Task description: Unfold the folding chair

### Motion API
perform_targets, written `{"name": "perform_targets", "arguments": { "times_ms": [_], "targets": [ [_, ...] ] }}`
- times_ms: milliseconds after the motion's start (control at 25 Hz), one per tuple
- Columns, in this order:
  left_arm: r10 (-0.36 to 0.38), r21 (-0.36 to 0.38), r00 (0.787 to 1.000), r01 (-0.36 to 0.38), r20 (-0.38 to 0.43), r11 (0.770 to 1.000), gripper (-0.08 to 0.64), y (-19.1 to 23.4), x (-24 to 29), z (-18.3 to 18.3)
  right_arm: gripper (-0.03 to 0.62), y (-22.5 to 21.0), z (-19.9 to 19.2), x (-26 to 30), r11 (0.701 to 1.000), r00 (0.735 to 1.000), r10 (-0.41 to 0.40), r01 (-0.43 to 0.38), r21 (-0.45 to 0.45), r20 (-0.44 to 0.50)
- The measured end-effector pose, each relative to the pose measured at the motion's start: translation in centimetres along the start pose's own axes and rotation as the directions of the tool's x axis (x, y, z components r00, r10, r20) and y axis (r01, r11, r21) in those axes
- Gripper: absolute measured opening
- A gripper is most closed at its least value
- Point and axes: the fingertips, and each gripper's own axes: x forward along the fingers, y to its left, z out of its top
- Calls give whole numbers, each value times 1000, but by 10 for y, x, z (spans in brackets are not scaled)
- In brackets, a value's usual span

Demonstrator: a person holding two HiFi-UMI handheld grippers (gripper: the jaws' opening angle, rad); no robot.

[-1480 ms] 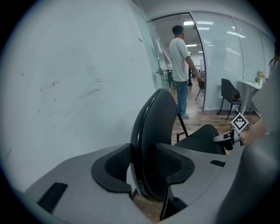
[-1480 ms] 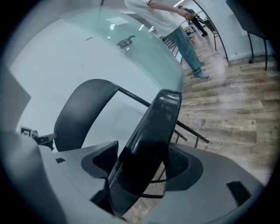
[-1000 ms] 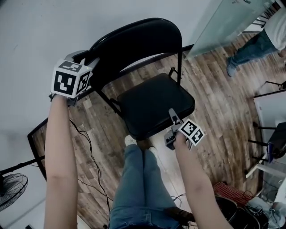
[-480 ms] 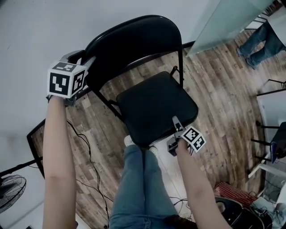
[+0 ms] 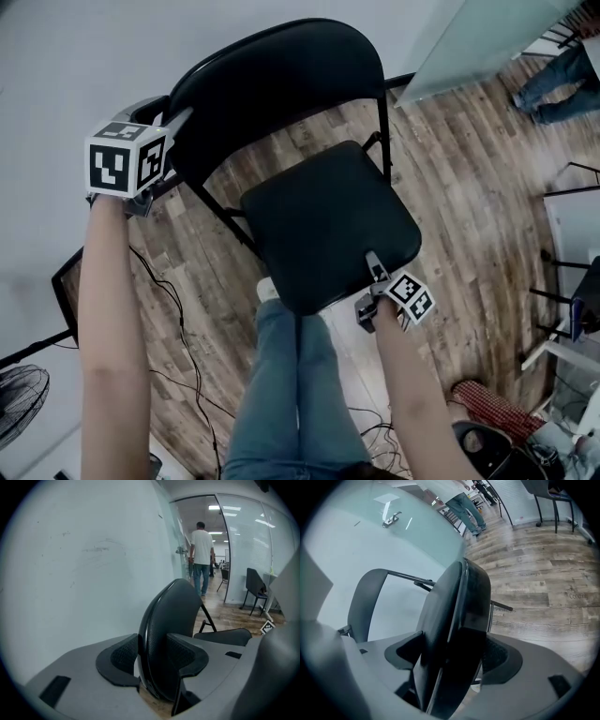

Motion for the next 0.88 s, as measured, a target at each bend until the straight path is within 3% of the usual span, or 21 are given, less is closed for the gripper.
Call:
{"name": "perform_targets", "arguments": {
  "times_ms": [320, 880],
  "targets": [
    [-12, -28, 1000, 12, 1, 1000, 169, -13, 13, -20, 433, -46, -13, 11, 999, 999, -7, 9, 44, -39],
    [-31, -36, 999, 31, 10, 999, 176, -46, 5, -33, 459, -95, -31, 16, 997, 998, 5, 0, 71, -69]
  ]
}}
